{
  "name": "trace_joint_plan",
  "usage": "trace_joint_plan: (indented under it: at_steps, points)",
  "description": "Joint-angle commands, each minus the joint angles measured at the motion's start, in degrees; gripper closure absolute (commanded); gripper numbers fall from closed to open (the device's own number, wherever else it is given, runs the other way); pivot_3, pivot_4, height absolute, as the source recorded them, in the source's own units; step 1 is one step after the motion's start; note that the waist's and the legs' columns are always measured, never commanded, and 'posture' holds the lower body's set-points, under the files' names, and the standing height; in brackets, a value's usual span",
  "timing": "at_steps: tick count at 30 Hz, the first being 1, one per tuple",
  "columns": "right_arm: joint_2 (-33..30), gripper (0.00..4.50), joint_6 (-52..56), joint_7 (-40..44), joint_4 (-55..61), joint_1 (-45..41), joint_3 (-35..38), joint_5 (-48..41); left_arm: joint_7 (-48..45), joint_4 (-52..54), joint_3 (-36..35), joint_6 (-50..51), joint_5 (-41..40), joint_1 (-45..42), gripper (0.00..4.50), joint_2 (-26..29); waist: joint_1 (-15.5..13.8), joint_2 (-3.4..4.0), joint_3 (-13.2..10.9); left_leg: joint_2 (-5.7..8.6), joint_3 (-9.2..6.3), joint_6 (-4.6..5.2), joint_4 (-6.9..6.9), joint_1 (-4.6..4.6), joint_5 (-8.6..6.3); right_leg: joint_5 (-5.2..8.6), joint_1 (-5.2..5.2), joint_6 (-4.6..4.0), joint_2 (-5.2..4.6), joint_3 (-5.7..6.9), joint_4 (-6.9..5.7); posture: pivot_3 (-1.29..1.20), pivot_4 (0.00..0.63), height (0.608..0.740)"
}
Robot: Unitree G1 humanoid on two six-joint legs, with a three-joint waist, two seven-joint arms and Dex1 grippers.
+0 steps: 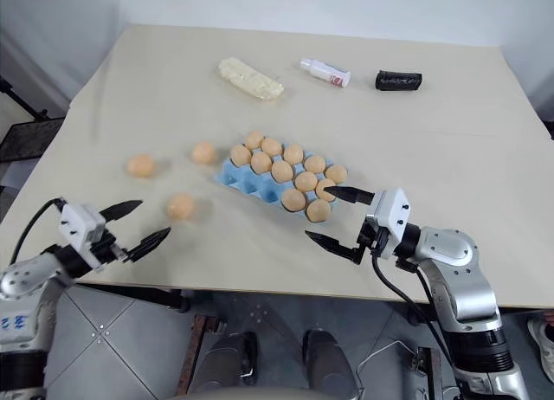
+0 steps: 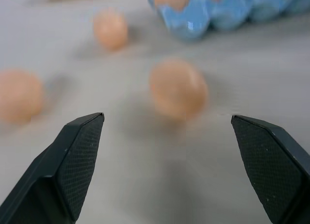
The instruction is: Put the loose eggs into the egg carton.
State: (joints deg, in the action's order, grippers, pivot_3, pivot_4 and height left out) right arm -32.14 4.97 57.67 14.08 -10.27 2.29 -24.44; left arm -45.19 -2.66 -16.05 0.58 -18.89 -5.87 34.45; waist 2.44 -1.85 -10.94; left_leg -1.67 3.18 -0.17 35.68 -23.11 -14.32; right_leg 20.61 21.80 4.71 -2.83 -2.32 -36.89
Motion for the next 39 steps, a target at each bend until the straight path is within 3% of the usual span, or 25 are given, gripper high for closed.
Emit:
trace_joint_plan:
  at_steps: [1, 6, 10, 14, 16, 25, 34, 39]
  points:
    - [0.05, 0.02, -0.58, -0.24, 1.82, 0.72, -0.36, -0.3, 1.41, -2.46, 3.44, -0.61, 2.09, -3.92, 0.0, -1.74, -0.31, 0.0, 0.0, 0.0, 0.0, 0.09, 0.0, 0.0, 0.06, 0.0, 0.0, 0.0, 0.01, 0.03, -0.02, 0.0, 0.15, 0.74]
    - [0.11, 0.02, 0.22, -1.08, 3.11, 1.1, -0.82, -0.65, 5.58, -11.16, 7.03, -1.76, 7.04, -9.84, 0.0, -4.25, -0.22, 0.01, 0.01, -0.07, 0.03, 0.12, 0.17, 0.0, 0.07, 0.0, 0.0, 0.01, 0.18, 0.03, -0.16, 0.0, 0.15, 0.74]
    - [-0.18, 0.0, -0.06, -1.98, 3.35, 1.55, -0.32, -0.46, 4.1, -11.53, 7.11, -1.72, 5.62, -9.91, 0.94, -4.53, -0.33, 0.01, 0.01, -0.08, 0.01, 0.12, 0.37, 0.0, 0.07, -0.01, -0.05, 0.03, 0.19, 0.03, -0.29, 0.0, 0.15, 0.74]
    - [-0.09, 0.0, -0.58, -3.39, 3.39, 2.49, 0.3, -0.03, 2.12, -10.1, 7.2, -1.89, 3.94, -10.09, 2.29, -5.02, -0.68, 0.01, 0.01, -0.07, -0.04, 0.13, 0.48, 0.04, 0.08, -0.01, -0.1, 0.03, 0.14, 0.05, -0.45, 0.0, 0.15, 0.74]
    - [-0.09, 0.0, -0.78, -3.9, 3.31, 2.91, 0.41, 0.09, 1.43, -8.25, 8.35, -0.72, 3.15, -11.74, 2.62, -6.03, -0.74, 0.01, 0.01, -0.06, -0.06, 0.12, 0.48, 0.05, 0.1, -0.01, -0.11, 0.03, 0.13, 0.06, -0.47, 0.0, 0.15, 0.74]
    - [0.44, 0.0, -1.25, -5.5, 2.55, 2.48, -0.43, 0.91, -3.24, -8.86, 19.36, 1.09, 4.93, -24.09, 2.62, -14.26, -0.93, 0.01, 0.01, 0.04, -0.19, 0.17, 0.54, 0.0, 0.16, -0.03, -0.24, 0.05, 0.09, 0.21, -0.41, 0.0, 0.15, 0.74]
    - [1.86, 0.0, -0.48, -8.93, 6.37, 4.6, -1.07, 1.55, -3.26, -19.96, 22.45, -4.09, 7.77, -31.98, 2.62, -19.73, -0.92, 0.01, 0.01, -0.04, -0.18, 0.12, 0.69, 0.02, 0.21, -0.04, -0.21, 0.08, 0.31, 0.17, -0.6, 0.0, 0.15, 0.74]
    - [2.03, 0.0, -0.45, -10.46, 7.78, 6.28, -0.89, 1.81, -2.24, -24.56, 21.28, -6.52, 7.66, -33.98, 1.04, -21.29, -0.88, 0.01, 0.01, 0.02, -0.18, 0.18, 0.77, 0.0, 0.22, -0.1, -0.25, 0.18, 0.24, 0.15, -0.58, 0.0, 0.15, 0.74]
